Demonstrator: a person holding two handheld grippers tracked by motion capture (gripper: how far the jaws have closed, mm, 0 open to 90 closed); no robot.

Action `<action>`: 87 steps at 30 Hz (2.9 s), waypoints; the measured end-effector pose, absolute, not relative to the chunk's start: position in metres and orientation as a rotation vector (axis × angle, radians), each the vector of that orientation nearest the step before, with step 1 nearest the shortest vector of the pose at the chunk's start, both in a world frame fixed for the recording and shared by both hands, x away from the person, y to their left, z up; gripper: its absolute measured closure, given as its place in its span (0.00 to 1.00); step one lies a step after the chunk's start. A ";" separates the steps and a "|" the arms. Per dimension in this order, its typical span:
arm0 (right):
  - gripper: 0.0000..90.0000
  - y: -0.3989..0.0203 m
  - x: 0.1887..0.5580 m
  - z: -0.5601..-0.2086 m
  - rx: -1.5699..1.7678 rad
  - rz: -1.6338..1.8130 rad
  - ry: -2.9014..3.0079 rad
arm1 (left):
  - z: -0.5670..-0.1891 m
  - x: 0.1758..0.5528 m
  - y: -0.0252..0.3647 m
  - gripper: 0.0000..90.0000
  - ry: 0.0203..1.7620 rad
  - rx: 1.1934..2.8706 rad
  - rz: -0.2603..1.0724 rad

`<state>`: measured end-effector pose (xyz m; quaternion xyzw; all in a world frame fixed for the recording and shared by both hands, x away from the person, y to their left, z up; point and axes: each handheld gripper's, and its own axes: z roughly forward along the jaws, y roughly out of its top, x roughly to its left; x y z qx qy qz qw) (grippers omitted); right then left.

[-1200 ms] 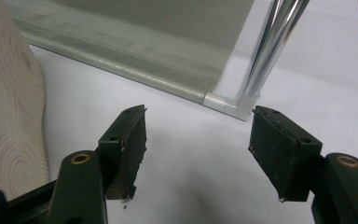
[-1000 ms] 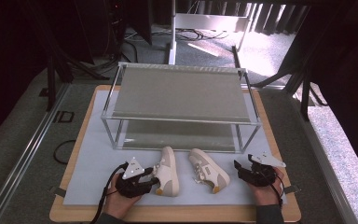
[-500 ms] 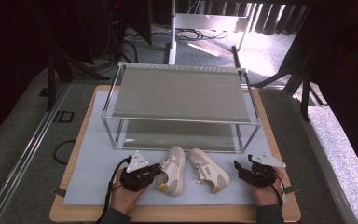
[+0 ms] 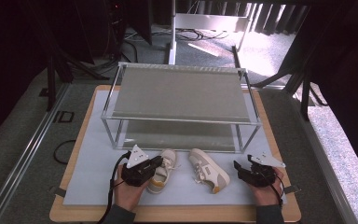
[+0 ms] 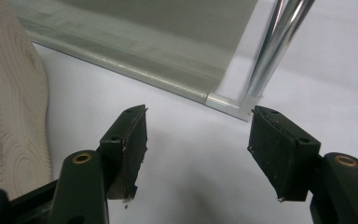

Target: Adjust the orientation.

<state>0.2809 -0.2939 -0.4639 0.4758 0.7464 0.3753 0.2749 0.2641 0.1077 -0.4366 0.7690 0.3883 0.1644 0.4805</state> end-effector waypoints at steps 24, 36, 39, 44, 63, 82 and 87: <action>0.48 -0.252 0.246 -0.428 1.014 1.225 2.111 | -0.446 0.259 0.126 0.68 0.940 1.884 0.356; 0.53 -0.214 0.234 -0.429 0.843 1.209 2.233 | -0.448 0.259 0.126 0.66 0.939 1.881 0.364; 0.51 -0.209 0.234 -0.432 0.831 1.199 2.252 | -0.449 0.259 0.126 0.66 0.942 1.877 0.357; 0.49 -0.207 0.235 -0.436 0.831 1.189 2.267 | -0.448 0.258 0.126 0.66 0.940 1.876 0.359; 0.47 -0.212 0.243 -0.438 0.841 1.184 2.288 | -0.448 0.257 0.127 0.66 0.940 1.867 0.356; 0.46 -0.222 0.258 -0.435 0.860 1.145 2.292 | -0.446 0.257 0.128 0.65 0.944 1.855 0.357; 0.48 -0.223 0.262 -0.435 0.855 1.100 2.285 | -0.446 0.256 0.128 0.65 0.942 1.855 0.356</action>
